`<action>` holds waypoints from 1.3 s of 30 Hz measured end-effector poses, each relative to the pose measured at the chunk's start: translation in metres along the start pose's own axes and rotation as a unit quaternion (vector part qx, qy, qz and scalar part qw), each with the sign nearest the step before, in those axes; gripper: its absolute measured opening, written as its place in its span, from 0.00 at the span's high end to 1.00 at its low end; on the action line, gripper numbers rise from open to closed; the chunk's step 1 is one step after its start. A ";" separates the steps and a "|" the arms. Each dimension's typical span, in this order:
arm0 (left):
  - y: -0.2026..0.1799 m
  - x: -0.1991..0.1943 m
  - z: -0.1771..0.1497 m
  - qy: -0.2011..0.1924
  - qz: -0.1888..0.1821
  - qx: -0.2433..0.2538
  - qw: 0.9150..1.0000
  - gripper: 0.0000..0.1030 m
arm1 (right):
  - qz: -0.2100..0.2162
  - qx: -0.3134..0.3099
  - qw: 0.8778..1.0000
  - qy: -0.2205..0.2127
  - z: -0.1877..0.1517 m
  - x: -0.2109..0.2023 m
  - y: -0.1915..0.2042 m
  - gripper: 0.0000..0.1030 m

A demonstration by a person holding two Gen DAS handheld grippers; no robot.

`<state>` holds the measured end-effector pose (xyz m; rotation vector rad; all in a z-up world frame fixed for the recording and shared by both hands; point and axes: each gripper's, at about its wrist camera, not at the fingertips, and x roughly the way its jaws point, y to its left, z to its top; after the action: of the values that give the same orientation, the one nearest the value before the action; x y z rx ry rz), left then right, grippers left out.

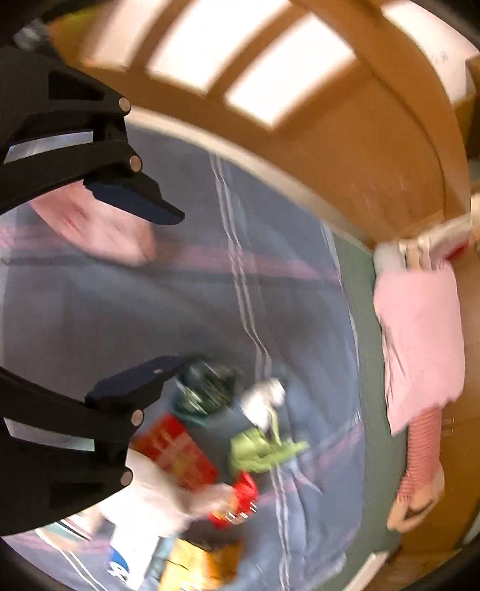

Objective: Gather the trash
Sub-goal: 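Grasp the pink tissue packet with the left tool while the right tool grasps a dark plastic bag, then carry the pink packet and dark bag over the wastebasket and release both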

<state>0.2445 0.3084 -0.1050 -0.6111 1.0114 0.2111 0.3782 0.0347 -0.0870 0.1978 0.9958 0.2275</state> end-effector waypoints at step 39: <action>-0.065 0.124 -0.019 0.040 0.075 0.229 0.970 0.74 | -0.028 0.074 0.993 -0.083 -0.124 -0.095 0.006 0.67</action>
<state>0.3240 0.2311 -0.1920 -0.1232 1.1388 0.0806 0.2226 0.0211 -0.0744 0.3178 0.8520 0.0851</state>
